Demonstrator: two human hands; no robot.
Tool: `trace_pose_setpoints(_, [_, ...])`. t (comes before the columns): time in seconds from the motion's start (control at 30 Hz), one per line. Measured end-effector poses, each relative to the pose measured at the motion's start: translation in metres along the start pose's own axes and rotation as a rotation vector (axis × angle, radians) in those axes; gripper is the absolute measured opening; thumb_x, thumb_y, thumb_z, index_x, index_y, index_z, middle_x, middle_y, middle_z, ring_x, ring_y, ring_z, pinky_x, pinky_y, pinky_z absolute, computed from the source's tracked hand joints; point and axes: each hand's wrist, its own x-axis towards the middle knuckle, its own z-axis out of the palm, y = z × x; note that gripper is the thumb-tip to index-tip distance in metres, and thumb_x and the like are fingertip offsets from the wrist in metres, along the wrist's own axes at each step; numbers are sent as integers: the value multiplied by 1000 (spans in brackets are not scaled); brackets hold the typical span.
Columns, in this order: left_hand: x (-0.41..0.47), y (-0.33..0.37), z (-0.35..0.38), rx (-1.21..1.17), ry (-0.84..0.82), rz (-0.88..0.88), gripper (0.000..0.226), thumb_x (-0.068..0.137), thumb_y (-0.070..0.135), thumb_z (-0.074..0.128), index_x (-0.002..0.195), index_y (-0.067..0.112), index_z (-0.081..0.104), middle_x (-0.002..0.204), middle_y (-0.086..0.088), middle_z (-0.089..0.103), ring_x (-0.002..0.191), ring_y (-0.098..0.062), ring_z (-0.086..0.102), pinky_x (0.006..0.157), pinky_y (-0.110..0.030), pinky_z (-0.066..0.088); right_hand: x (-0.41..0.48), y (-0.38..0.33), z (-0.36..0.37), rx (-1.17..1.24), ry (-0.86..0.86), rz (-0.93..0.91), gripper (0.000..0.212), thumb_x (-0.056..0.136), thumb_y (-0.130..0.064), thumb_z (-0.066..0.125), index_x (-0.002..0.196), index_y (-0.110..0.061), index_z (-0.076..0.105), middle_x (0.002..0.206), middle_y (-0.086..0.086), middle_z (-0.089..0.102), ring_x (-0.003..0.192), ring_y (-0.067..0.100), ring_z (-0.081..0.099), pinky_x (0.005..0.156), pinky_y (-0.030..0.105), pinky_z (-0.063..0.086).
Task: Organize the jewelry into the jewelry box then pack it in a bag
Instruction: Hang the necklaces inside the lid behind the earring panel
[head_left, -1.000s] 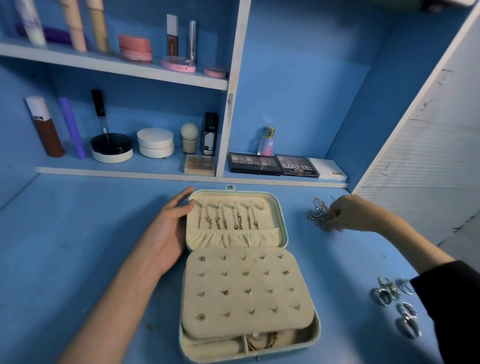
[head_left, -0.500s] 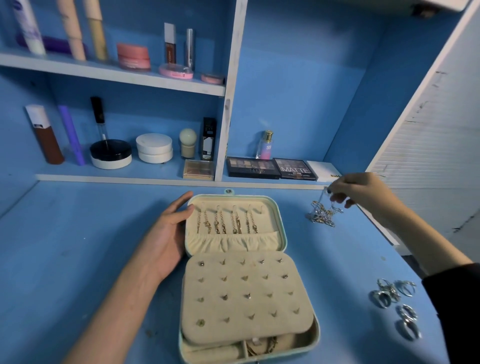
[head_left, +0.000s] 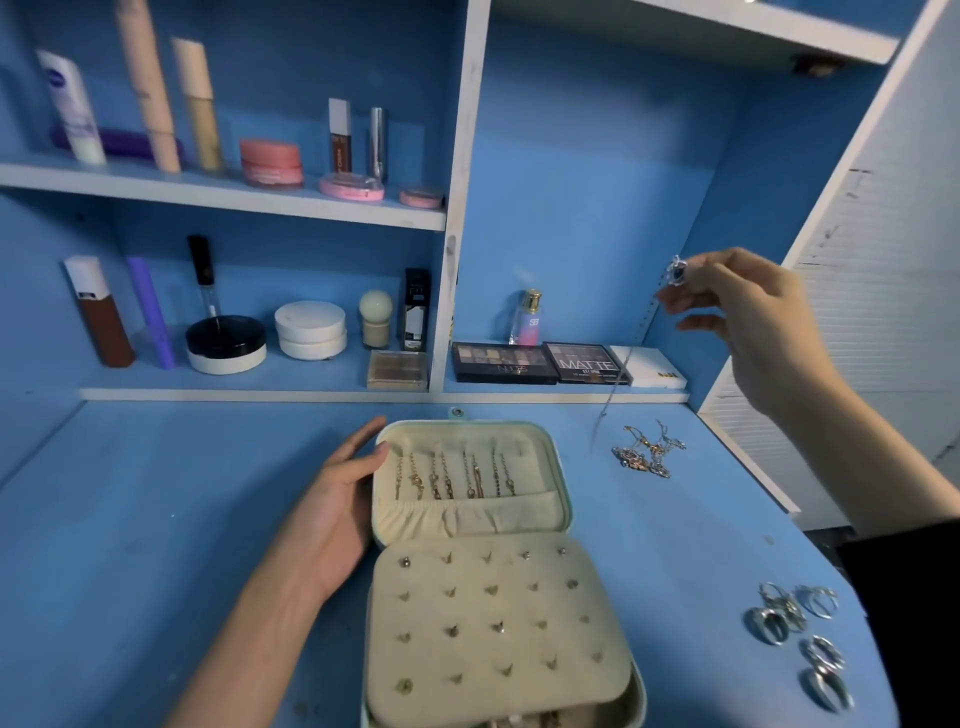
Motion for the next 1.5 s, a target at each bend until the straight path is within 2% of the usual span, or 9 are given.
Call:
trace_pose_setpoints(0.13, [0,0,0,-10,-2,-2,44,92,4,47,133,16,51,100,-8,69,91,-22,63,70,-35,46,0,-12,6,78,-8,-33,18,91,-6,48,78,-15,57,77,7,67,67,18,62,61,23,49])
trace_pose_setpoints(0.23, [0,0,0,-12,-12,-2,43,92,5,46,134,16,51,105,-9,68,94,-24,62,73,-36,46,-2,-17,12,107,-43,-17,17,91,-4,48,79,-13,56,69,3,69,65,19,63,60,22,50])
trace_pose_setpoints(0.33, [0,0,-1,-12,-8,-3,42,92,5,47,132,17,52,102,-9,69,94,-25,62,72,-37,46,-5,-19,16,126,-81,10,17,91,-4,49,78,-13,57,66,2,70,66,20,64,61,23,51])
trace_pose_setpoints(0.6, [0,0,-1,-13,-4,-8,42,92,4,46,132,17,52,98,-9,69,92,-24,62,69,-37,46,-11,-21,20,71,-131,33,16,93,-9,50,79,-13,56,64,5,68,64,21,64,59,25,49])
trace_pose_setpoints(0.8, [0,0,0,-22,-3,3,42,92,4,46,132,16,52,96,-8,70,90,-23,62,69,-36,45,-10,-21,23,83,-159,40,19,94,-8,49,77,-13,57,78,9,66,73,23,65,67,28,52])
trace_pose_setpoints(0.97, [0,0,1,-27,-1,4,42,92,4,47,131,17,53,99,-9,69,91,-24,62,70,-36,46,-10,-20,26,95,-187,49,17,94,-6,46,80,-10,55,75,9,69,78,27,66,72,31,52])
trace_pose_setpoints(1.1, [0,0,1,-30,0,7,42,91,3,47,131,16,53,102,-10,68,92,-24,61,72,-37,46,-11,-19,27,71,-199,42,16,95,-7,46,81,-11,54,70,10,67,73,26,65,74,36,52])
trace_pose_setpoints(1.3, [0,0,0,-25,-2,4,42,91,5,48,131,17,53,103,-10,68,94,-25,61,71,-37,46,-11,-20,29,135,-233,59,14,95,-6,45,84,-10,52,64,9,66,65,26,65,70,34,54])
trace_pose_setpoints(1.5, [0,0,0,-28,-13,3,43,91,5,48,131,18,53,101,-8,68,92,-23,62,70,-36,46,-10,-26,33,249,-269,108,17,95,-7,41,82,-14,49,68,13,69,69,32,67,68,34,53])
